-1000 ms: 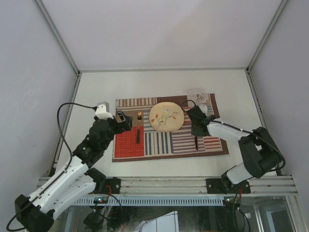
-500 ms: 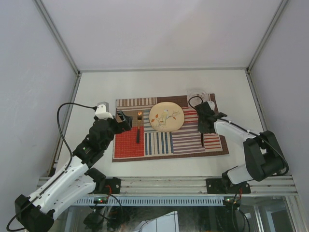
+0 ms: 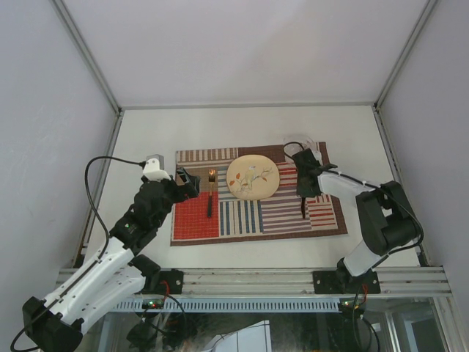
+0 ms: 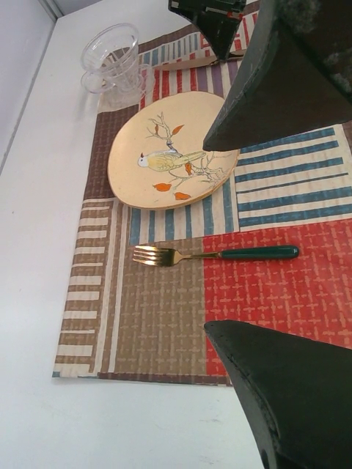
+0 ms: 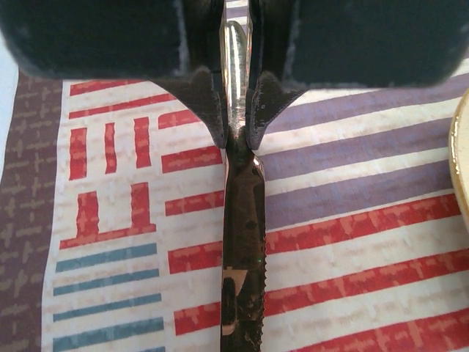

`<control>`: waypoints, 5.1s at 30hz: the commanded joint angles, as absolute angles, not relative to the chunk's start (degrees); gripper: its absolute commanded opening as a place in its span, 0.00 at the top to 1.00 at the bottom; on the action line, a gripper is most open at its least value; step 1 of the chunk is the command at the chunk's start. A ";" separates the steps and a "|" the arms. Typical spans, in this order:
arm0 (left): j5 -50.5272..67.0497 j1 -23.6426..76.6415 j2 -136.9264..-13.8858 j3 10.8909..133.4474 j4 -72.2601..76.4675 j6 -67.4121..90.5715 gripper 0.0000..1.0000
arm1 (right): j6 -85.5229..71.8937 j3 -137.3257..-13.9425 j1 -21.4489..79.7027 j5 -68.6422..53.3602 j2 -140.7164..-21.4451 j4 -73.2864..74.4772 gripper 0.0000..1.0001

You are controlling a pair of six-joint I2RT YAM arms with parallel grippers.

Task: Set the dinner table for one person
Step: Adjust the knife on the napkin, then adjust the plate on the napkin.

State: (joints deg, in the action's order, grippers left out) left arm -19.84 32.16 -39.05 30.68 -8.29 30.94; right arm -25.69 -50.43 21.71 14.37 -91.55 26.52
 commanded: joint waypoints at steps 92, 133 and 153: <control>-16.04 30.59 -54.40 24.25 6.71 36.76 0.03 | -41.74 -45.59 26.68 1.22 -88.40 -1.11 0.77; -15.71 30.56 -54.99 23.28 7.04 36.58 0.03 | -39.88 -47.73 29.36 5.48 -86.73 4.18 0.83; 5.19 26.03 -84.64 36.30 23.84 44.98 0.20 | -38.52 -45.53 27.25 6.90 -84.73 3.81 0.81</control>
State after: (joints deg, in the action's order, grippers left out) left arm -2.96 27.38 -81.62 31.73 14.66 40.23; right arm -39.62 -45.47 28.18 6.76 -86.98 6.13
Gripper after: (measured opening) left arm 0.862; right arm 0.189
